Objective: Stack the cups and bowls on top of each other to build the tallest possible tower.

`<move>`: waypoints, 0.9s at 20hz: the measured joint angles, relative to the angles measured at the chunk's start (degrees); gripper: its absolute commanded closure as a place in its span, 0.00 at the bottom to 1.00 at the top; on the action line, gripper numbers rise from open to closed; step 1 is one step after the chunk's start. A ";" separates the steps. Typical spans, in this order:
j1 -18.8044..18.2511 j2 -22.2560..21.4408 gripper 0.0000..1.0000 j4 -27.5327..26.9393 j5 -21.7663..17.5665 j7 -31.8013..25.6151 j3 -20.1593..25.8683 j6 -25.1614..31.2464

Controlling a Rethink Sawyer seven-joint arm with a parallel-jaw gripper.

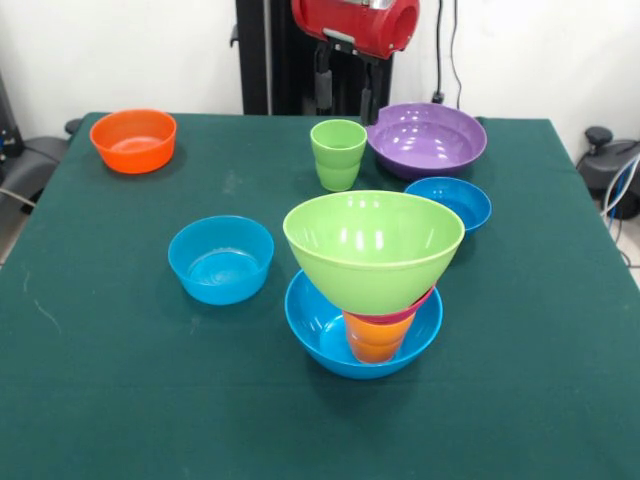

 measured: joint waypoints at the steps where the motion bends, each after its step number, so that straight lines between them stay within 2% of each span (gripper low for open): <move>1: -0.09 0.01 0.00 0.28 0.00 0.00 0.10 0.01; 9: -1.17 0.03 0.00 3.06 0.02 0.00 1.39 -0.93; 18: -1.61 0.29 0.00 5.85 0.07 0.00 2.72 -4.88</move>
